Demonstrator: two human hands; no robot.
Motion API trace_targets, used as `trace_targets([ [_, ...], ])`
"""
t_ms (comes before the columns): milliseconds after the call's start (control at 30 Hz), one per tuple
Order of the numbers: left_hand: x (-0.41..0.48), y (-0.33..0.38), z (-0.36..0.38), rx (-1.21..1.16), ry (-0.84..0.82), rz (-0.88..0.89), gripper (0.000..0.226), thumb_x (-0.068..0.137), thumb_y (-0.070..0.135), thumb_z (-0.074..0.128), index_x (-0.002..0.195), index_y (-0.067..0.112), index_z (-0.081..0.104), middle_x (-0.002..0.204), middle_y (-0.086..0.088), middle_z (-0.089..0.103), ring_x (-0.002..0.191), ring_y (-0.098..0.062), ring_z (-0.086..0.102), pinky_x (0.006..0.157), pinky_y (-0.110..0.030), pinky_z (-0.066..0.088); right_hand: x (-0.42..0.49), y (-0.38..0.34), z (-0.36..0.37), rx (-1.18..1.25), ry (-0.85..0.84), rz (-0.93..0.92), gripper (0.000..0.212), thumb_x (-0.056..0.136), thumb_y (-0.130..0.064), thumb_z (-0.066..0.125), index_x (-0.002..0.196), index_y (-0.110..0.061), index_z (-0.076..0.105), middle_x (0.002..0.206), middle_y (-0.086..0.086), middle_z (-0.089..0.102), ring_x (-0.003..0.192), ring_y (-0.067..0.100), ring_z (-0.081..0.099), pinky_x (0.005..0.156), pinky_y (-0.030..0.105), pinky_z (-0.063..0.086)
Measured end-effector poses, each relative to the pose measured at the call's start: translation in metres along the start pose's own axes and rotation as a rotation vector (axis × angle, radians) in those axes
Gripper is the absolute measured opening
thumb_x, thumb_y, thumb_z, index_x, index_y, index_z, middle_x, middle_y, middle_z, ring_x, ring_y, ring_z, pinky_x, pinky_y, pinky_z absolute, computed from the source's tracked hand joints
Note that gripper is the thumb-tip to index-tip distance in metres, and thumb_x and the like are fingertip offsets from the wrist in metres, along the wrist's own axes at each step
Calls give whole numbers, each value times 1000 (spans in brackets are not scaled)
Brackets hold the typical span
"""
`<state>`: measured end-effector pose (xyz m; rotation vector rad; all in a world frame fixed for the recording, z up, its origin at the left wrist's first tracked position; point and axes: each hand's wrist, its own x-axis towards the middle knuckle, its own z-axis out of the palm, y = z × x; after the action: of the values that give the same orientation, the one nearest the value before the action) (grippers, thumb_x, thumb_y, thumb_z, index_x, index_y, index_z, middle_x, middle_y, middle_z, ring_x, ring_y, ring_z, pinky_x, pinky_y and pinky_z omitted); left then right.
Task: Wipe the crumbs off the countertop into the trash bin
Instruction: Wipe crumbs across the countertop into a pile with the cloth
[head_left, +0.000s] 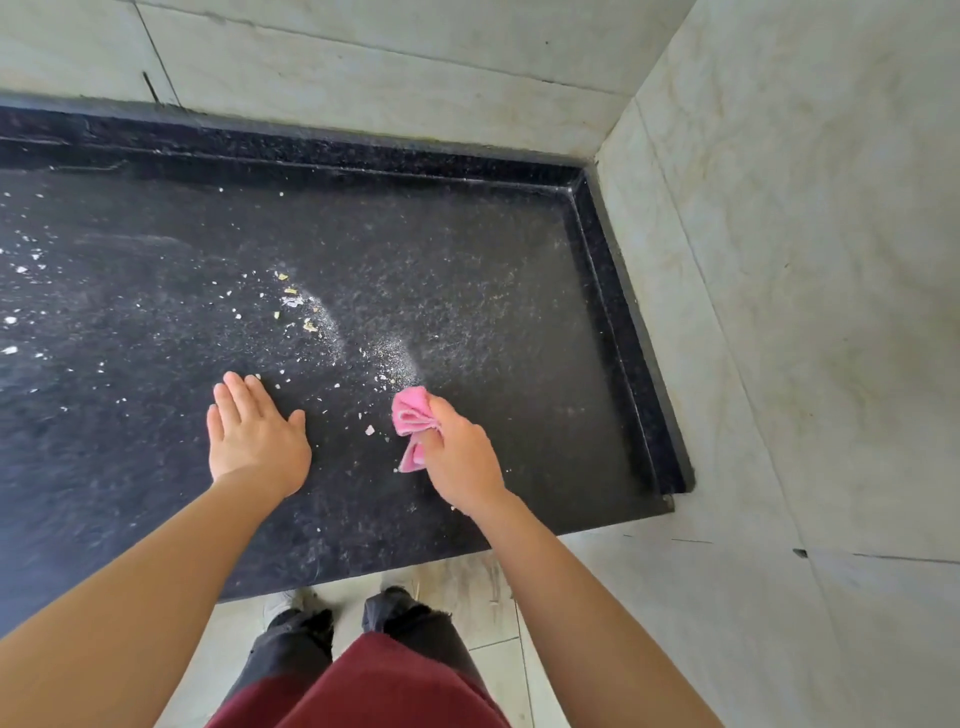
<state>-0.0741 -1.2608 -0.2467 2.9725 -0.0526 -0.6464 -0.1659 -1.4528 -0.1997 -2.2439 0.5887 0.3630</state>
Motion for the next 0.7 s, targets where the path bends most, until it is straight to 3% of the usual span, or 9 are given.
trace_targets([
  [100,0,-13,-1,3,11,69,69,99,39,24,149,-2,-1,158,-20,-4,146,-32,-3,119,-43,2,-11,44,-43,-31,257,202,45,93,-19,37,134,-37,44,95,0,66,94,27,62,83,37,47],
  [167,-1,-22,0,-6,13,116,67,100,38,24,150,1,0,159,-18,-4,147,-31,-3,119,-43,1,-27,91,-75,-153,374,445,44,94,-16,41,135,-31,44,96,6,65,88,28,59,77,35,44],
  [267,-2,-37,3,-46,10,192,64,100,36,23,151,5,0,160,-13,-8,147,-26,-8,119,-42,-4,-57,125,-86,-222,319,688,56,91,-6,50,142,-25,39,104,15,65,94,33,61,78,33,45],
  [367,-3,-49,3,-84,24,269,62,100,33,24,151,5,3,161,-10,-6,147,-24,-9,119,-41,-5,-61,97,-34,-260,371,620,53,94,-7,44,142,-27,36,88,10,59,80,28,56,69,30,41],
  [467,-5,-64,0,-122,68,293,61,100,30,25,151,3,6,161,-10,-2,148,-24,-7,119,-41,-3,-54,31,36,-196,402,469,54,89,-3,41,135,-31,40,87,7,63,84,32,61,65,30,35],
  [567,-6,-81,-4,-154,86,277,61,100,29,27,151,3,6,161,-10,-2,148,-24,-7,119,-40,-3,-51,-29,87,-74,381,342,49,83,2,43,118,-32,46,72,-13,51,79,29,61,63,28,31],
  [700,-4,-104,-6,-160,92,231,62,100,29,29,151,1,7,160,-16,-2,148,-29,-6,120,-42,-2,-40,-56,102,33,169,211,58,88,-6,40,138,-34,44,98,2,68,84,25,58,70,30,39],
])
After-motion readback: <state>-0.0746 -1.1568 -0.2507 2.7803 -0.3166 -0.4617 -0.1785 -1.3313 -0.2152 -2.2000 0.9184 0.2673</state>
